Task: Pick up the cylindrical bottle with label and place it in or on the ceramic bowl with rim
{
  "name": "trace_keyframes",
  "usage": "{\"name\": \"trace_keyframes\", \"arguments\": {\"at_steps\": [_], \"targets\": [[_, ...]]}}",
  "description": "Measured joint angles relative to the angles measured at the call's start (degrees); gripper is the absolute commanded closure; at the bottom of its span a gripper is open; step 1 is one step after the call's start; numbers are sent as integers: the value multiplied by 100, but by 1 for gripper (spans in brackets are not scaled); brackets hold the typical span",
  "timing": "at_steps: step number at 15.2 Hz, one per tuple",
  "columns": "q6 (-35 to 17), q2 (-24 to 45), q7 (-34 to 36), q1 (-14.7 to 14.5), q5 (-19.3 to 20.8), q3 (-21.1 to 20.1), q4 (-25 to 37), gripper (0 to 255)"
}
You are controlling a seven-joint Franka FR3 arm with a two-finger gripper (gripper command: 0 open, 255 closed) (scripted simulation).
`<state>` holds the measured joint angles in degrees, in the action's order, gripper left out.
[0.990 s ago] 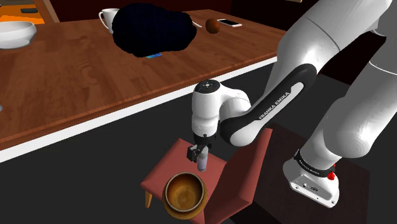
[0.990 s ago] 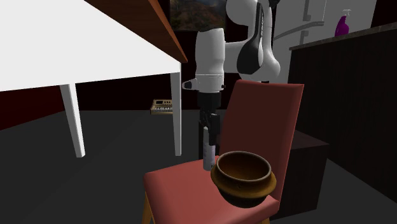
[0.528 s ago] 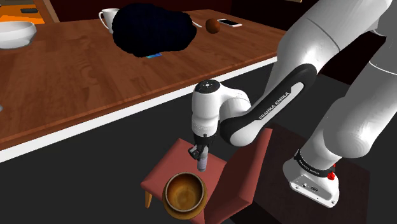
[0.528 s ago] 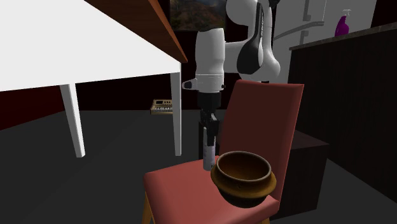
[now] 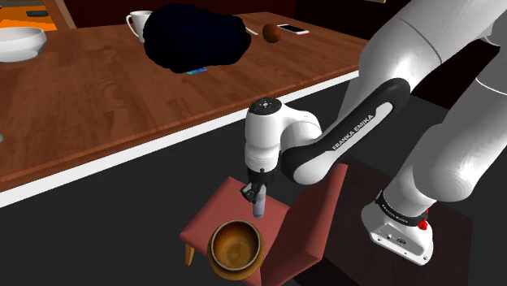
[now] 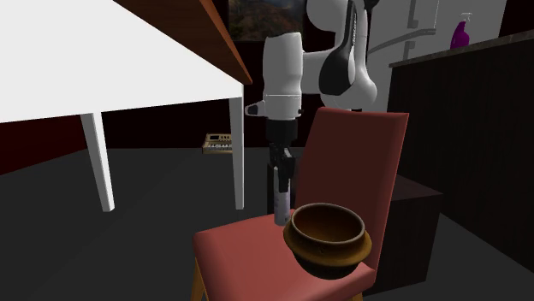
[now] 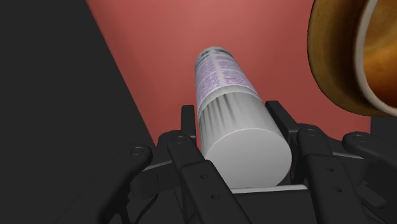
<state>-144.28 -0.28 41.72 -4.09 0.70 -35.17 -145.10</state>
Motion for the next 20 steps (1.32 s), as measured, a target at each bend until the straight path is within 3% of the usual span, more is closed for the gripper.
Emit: {"name": "trace_keyframes", "arguments": {"at_steps": [9, 20], "targets": [[772, -718, -447, -76, -603, 54, 168, 255], [1748, -1386, -746, -164, -948, 238, 545, 255]]}}
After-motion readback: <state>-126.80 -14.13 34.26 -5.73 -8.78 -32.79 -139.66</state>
